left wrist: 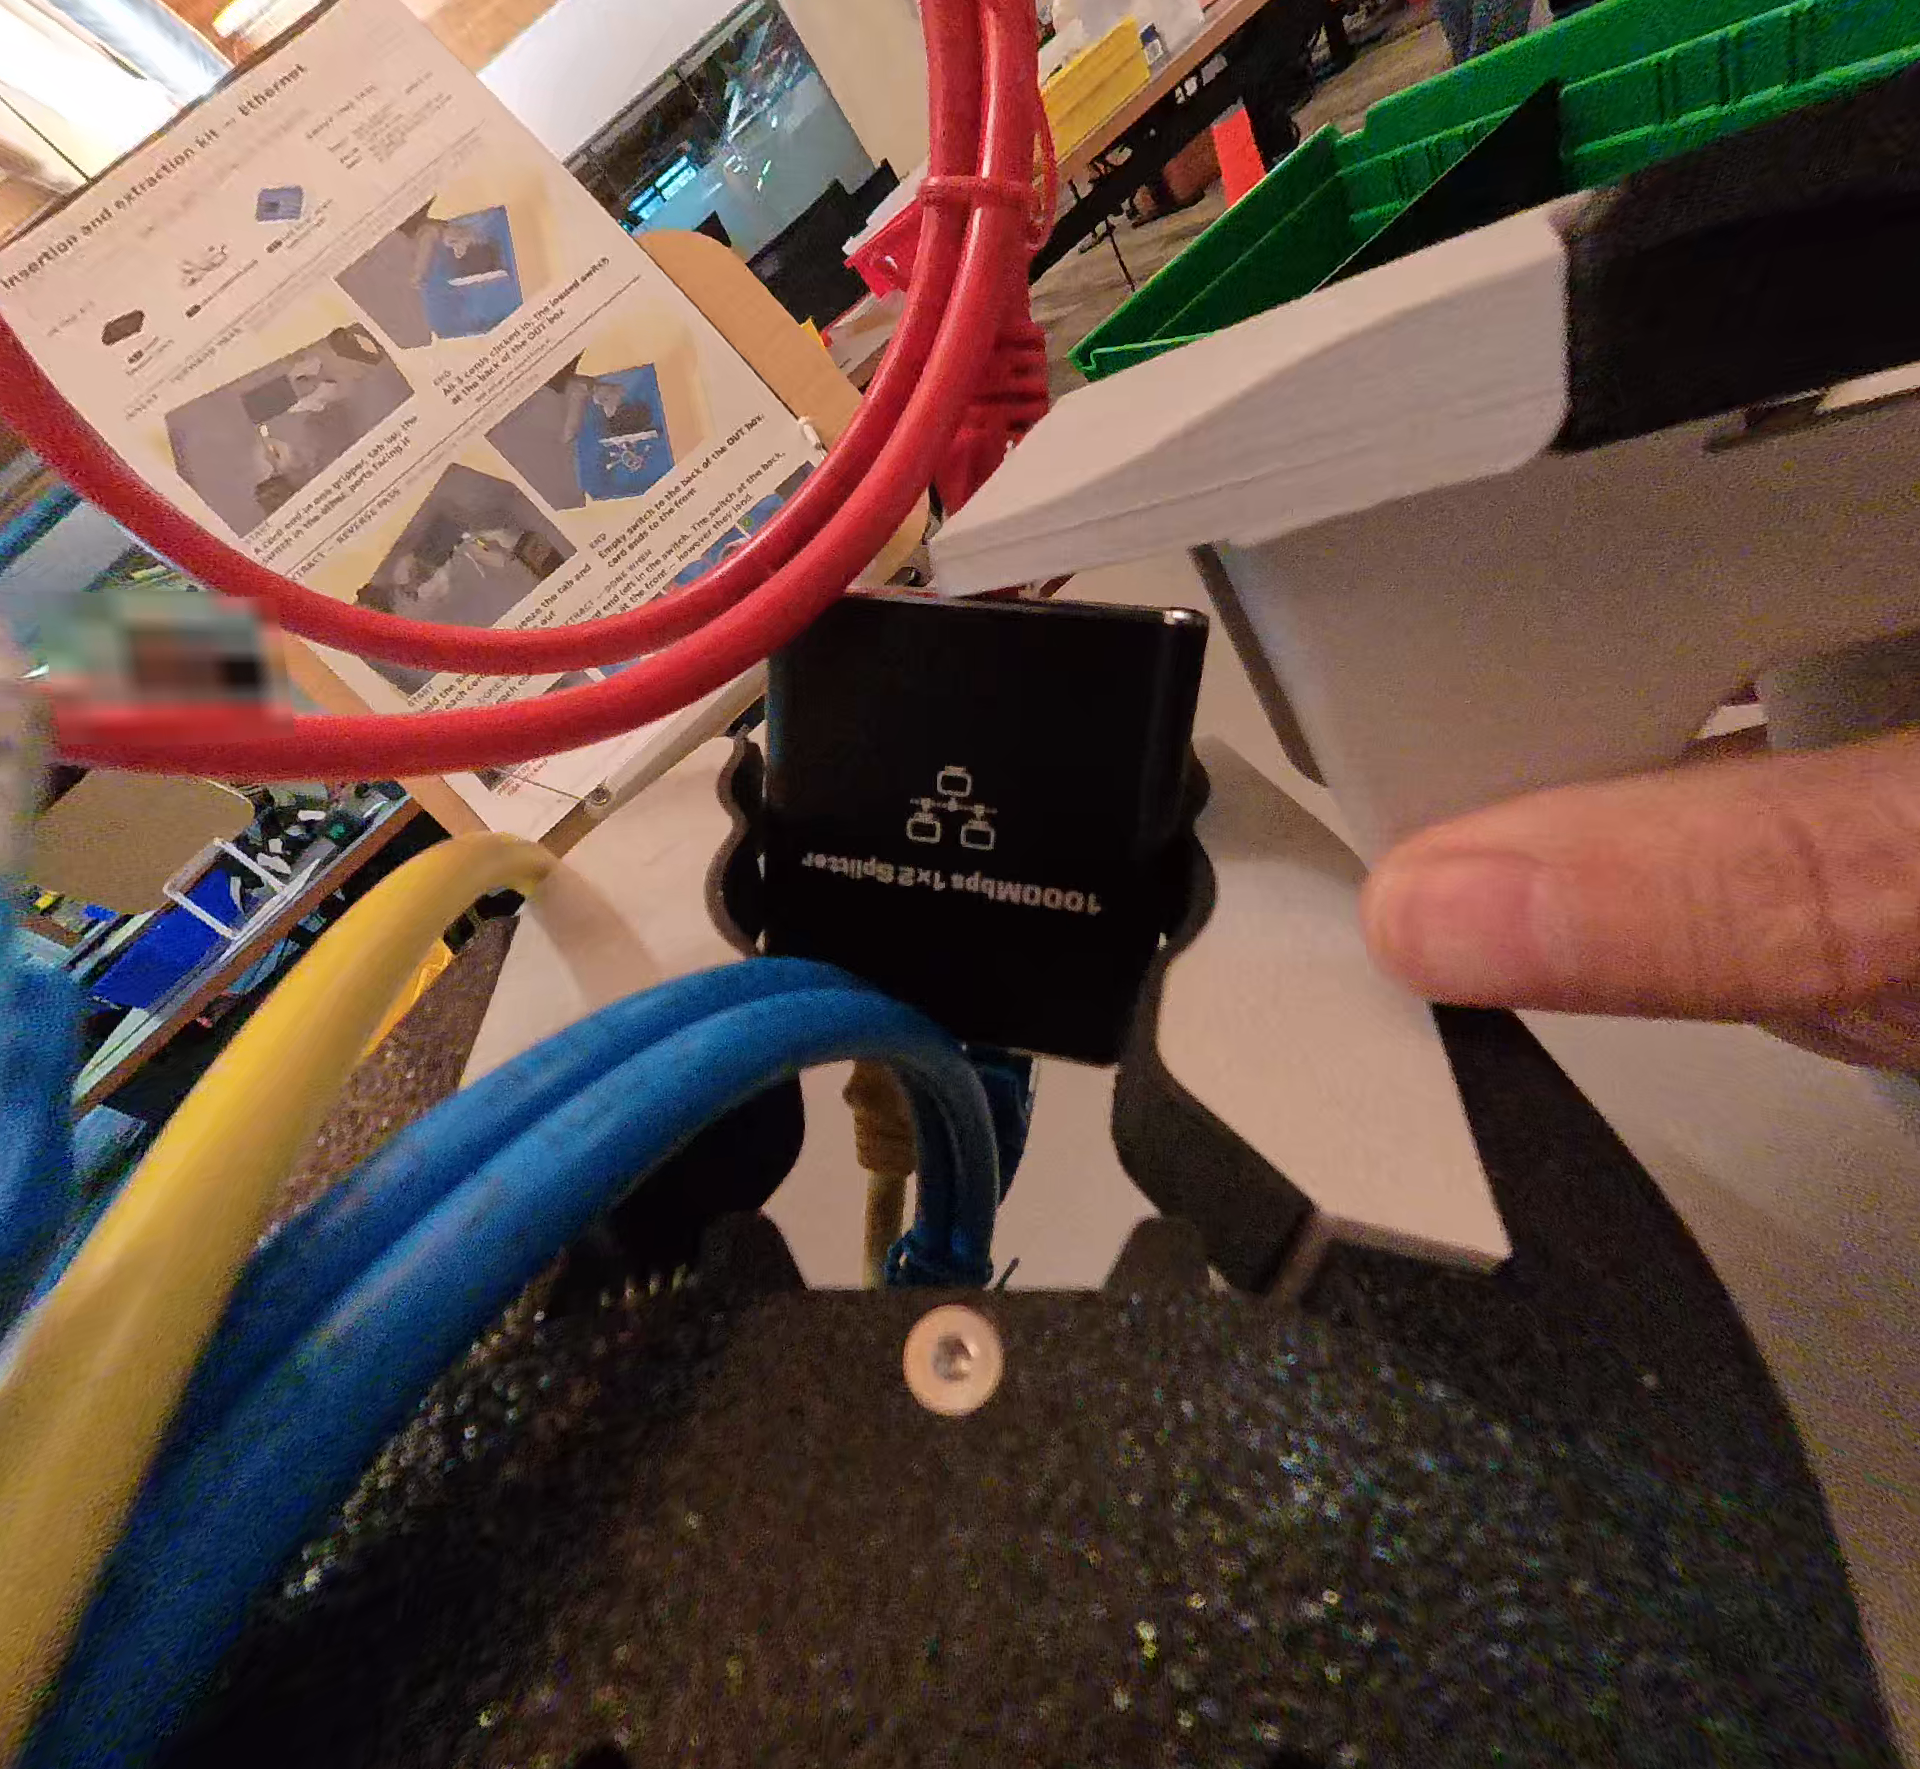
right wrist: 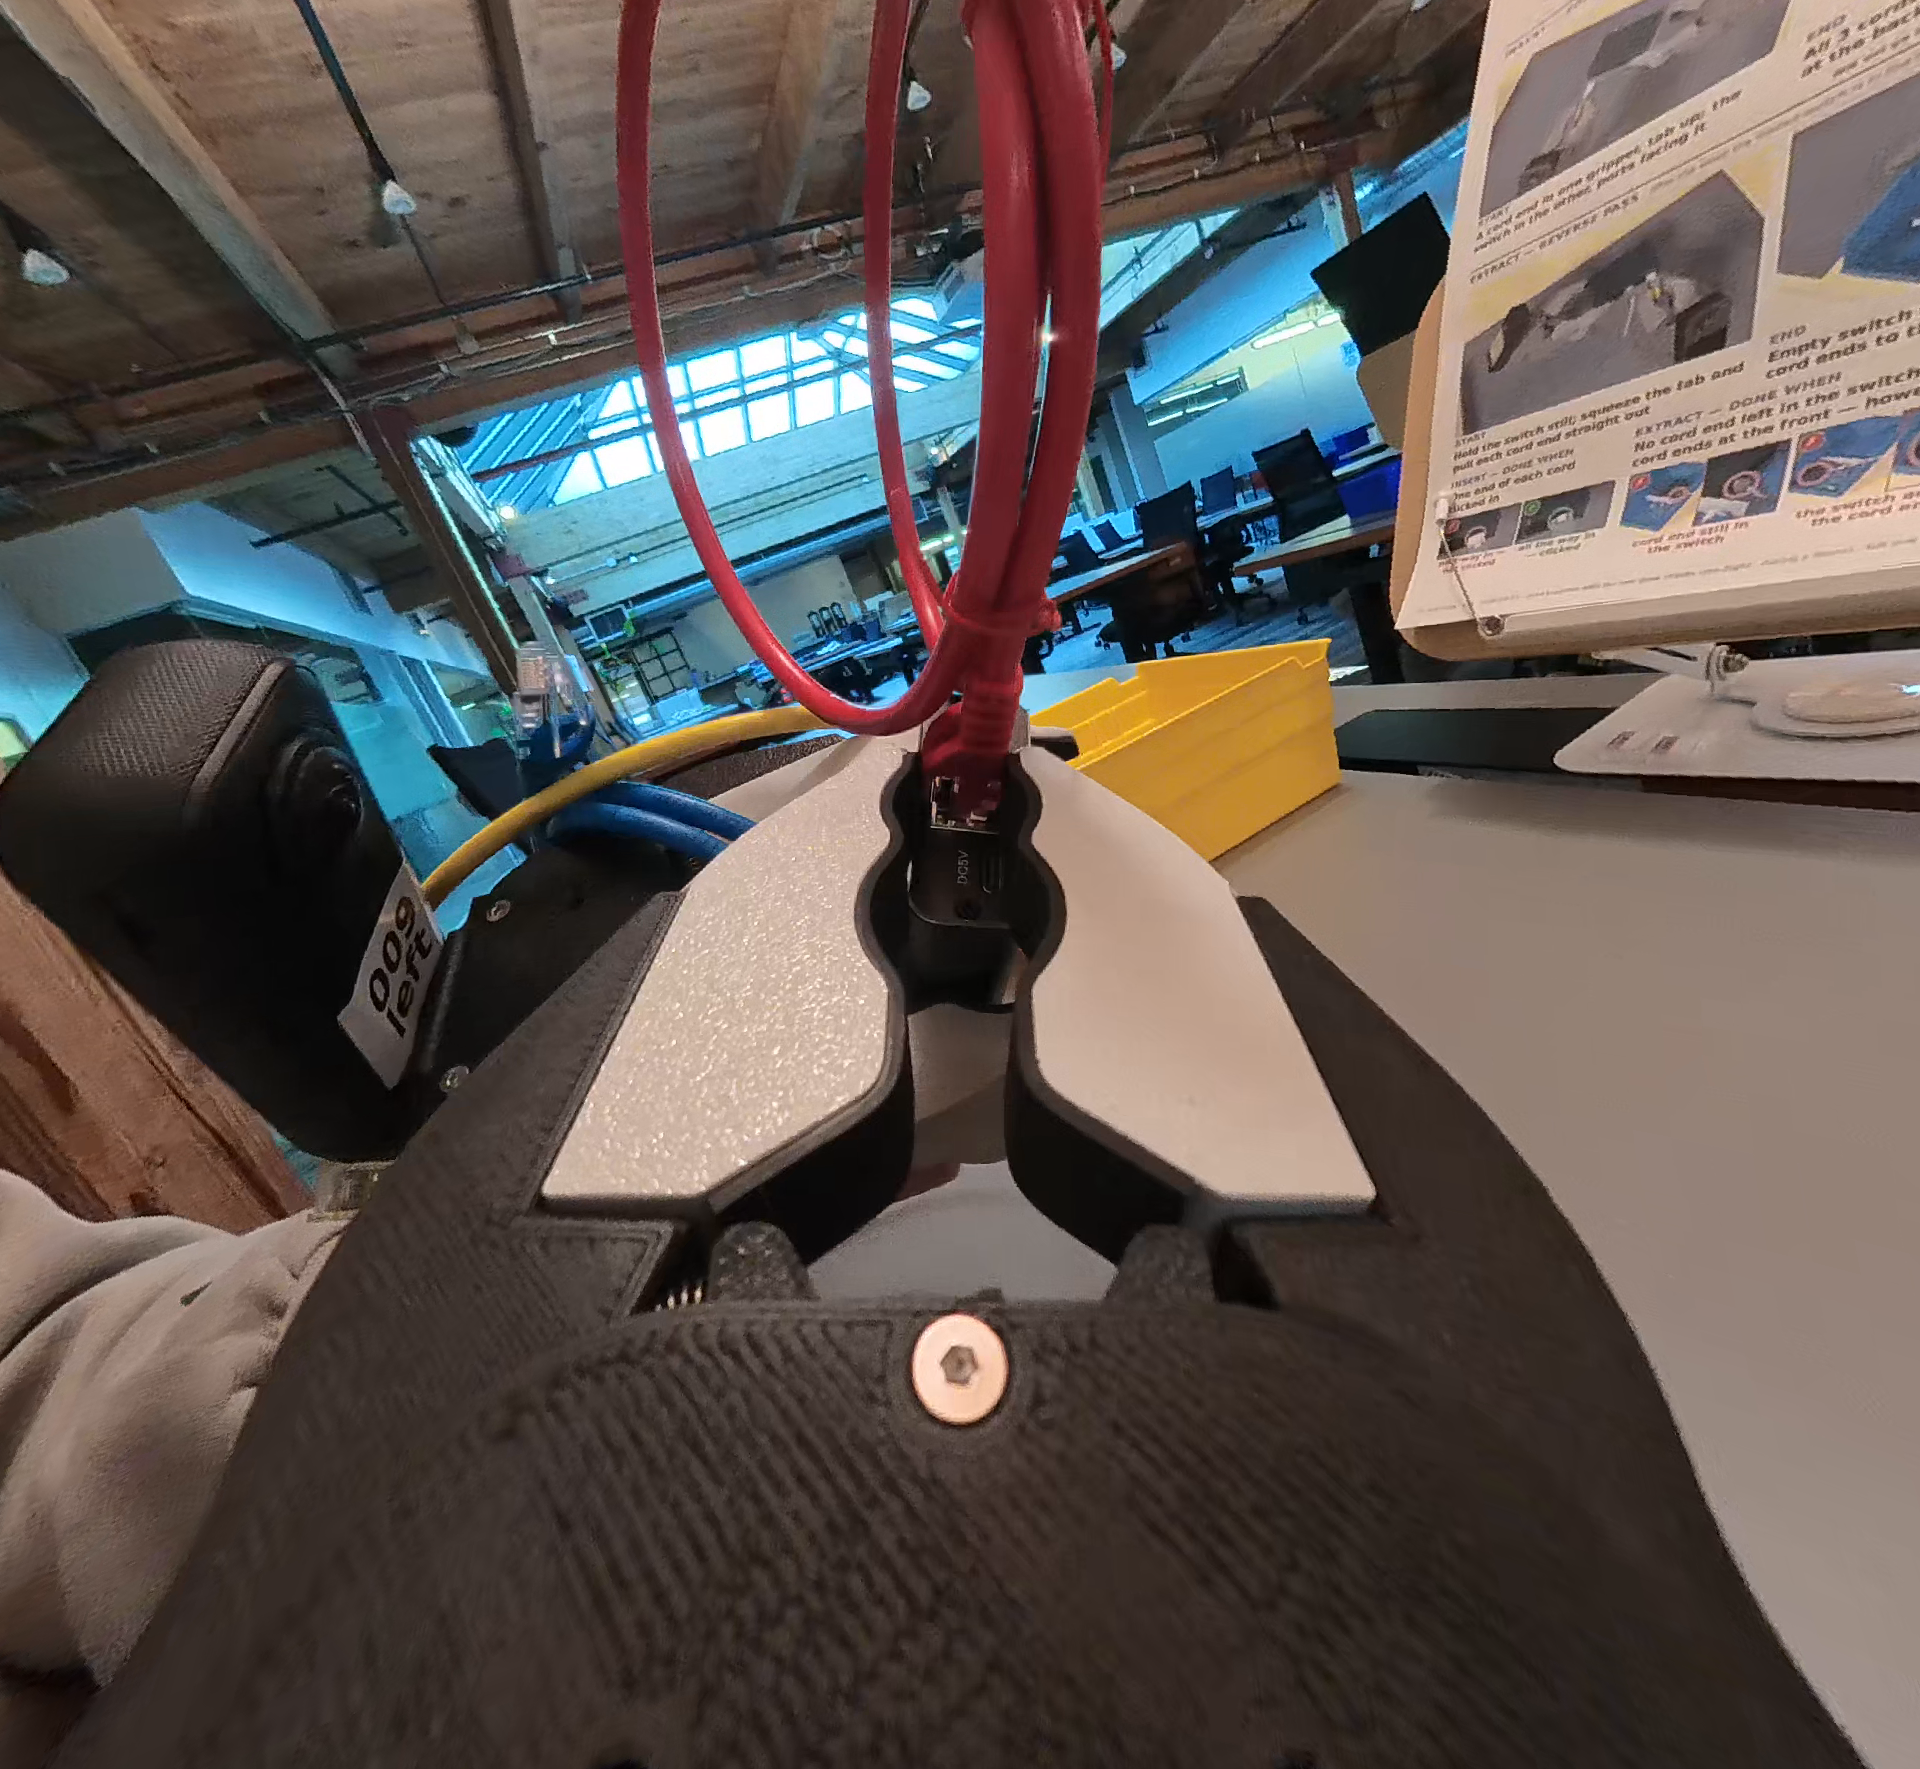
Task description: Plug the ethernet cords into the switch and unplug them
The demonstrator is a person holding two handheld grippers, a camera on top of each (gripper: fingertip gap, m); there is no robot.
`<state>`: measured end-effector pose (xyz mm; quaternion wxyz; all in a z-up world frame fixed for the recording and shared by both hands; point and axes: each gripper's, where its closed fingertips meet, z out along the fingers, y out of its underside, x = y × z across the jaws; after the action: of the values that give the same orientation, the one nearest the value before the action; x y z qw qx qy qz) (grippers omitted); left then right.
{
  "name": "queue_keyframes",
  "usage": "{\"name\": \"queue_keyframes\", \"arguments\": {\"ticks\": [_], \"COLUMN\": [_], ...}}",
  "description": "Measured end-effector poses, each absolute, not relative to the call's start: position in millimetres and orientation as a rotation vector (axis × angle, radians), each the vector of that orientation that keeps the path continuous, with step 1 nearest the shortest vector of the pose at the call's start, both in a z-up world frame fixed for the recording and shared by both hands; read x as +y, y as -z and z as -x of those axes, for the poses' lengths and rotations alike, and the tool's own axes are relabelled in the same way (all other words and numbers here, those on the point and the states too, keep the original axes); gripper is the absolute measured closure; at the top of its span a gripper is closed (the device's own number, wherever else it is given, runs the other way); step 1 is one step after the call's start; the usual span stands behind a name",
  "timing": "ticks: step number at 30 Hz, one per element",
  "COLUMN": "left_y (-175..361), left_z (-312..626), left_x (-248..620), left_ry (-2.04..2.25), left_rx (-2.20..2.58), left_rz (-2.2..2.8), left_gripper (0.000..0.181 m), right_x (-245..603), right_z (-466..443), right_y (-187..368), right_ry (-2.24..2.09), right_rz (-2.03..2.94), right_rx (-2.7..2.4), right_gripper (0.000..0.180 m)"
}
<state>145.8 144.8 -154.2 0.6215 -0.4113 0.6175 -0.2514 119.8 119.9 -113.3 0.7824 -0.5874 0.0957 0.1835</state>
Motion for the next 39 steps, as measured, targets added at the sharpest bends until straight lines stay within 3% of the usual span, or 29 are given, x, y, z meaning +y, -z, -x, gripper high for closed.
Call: {"name": "queue_keyframes", "arguments": {"ticks": [26, 34, 39], "left_y": [156.8, 154.6, 158.6], "left_z": [-138.2, -141.6, -141.0], "left_x": [147.2, 153.0, 153.7], "left_ry": [0.488, 0.329, 0.376], "left_rx": [1.37, 1.375, 1.383], "left_rz": [0.951, 0.848, 0.877], "left_gripper": [0.108, 0.108, 0.115], "right_x": [121.9, 121.8, 125.8], "right_z": [-112.4, -122.8, -123.5], "right_y": [116.7, 120.1, 123.5], "right_ry": [-0.445, -0.698, -0.485], "right_rz": [1.236, 1.131, 1.296], "right_rx": [0.135, 0.286, 0.193], "right_gripper": [0.165, 0.165, 0.165]}}
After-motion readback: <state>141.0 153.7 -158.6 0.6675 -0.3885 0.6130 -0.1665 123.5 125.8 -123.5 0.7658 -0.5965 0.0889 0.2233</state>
